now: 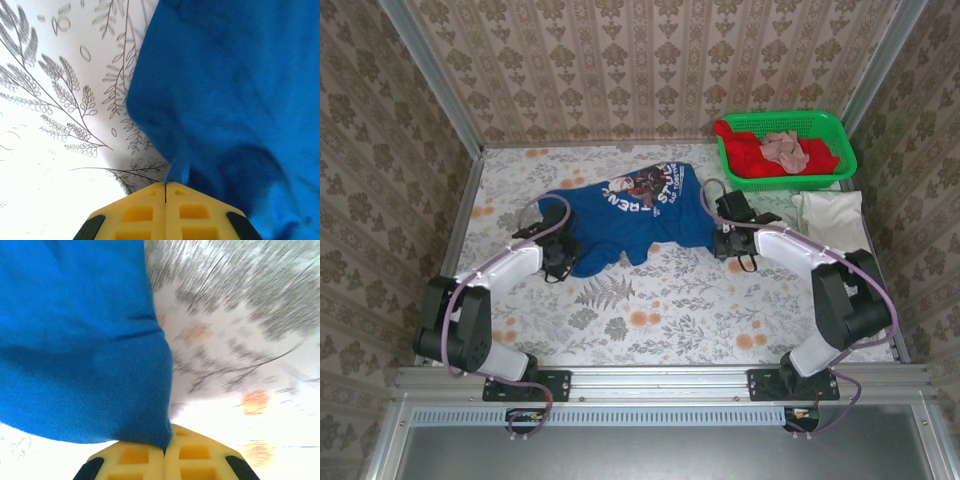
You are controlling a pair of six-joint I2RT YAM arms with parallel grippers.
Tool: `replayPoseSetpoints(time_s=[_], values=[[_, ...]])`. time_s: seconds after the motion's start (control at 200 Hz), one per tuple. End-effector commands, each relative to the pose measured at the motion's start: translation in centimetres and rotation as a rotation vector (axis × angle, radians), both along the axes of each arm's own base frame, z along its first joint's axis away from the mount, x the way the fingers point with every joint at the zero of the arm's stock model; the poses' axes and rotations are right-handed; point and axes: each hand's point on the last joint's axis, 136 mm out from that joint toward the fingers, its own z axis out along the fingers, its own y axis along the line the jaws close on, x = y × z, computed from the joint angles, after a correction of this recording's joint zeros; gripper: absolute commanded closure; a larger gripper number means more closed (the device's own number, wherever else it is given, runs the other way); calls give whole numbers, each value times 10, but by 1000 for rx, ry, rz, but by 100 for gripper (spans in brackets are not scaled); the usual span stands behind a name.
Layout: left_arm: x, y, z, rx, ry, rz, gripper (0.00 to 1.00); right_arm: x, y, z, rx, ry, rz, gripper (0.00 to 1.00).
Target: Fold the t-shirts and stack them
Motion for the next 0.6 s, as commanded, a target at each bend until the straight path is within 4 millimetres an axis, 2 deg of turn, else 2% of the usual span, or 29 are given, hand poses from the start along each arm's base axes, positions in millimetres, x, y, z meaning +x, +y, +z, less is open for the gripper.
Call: replayPoseSetpoints(time_s=[0.0,0.09,0.21,0.305,0.385,0.445,0.48,0.595], values=[[2,10,24,26,-36,-21,100,12,-24,51,-238,-120,49,100],[0,13,28,14,-41,-21,100,21,-14,60,-376,-134,170,100],[-3,17,27,7,-37,-16,100,20,11,42,-554,-95,340,98],[-8,20,24,8,-24,-11,100,6,44,29,-520,-70,482,82],[-12,25,22,14,-19,0,100,-12,69,29,-376,-72,559,60],[-15,28,20,16,-19,11,100,-19,69,35,-305,-87,519,39],[-17,31,18,16,-15,18,100,-22,65,40,-266,-97,483,31],[-18,39,16,14,-19,22,100,-18,46,53,-66,-106,269,25]])
